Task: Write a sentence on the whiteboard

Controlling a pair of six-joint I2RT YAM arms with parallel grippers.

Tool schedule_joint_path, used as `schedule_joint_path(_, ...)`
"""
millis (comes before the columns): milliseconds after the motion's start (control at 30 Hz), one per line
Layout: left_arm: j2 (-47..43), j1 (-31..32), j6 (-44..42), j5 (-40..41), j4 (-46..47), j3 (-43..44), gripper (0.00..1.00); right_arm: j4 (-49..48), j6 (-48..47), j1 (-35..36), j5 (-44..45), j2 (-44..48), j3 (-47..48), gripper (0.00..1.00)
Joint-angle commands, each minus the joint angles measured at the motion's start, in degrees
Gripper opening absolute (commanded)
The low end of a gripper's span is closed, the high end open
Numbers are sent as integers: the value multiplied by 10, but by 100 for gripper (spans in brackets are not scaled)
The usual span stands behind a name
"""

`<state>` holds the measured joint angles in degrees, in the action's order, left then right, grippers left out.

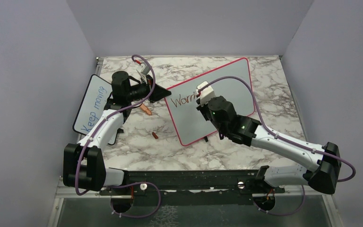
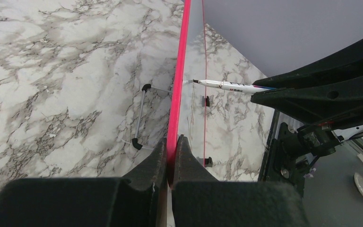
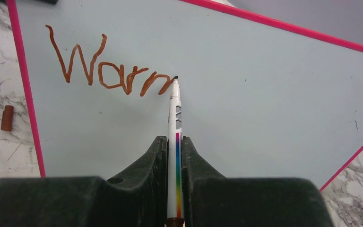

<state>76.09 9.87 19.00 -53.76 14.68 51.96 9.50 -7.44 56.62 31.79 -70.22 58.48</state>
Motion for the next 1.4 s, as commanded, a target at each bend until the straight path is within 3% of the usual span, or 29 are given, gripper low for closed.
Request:
schedule_joint_path(0,8,2,-48,-4,-18,3,0,-30,-7,-10,14,3,-4,0)
schedule_joint_path(867,9,2,-49,-2,-20,3,0,76,38,-21,-28,10,-6,0)
schedule_joint_path(1367,6,2,-76,7,-64,21,0,32,3,-21,-22,58,-9,1)
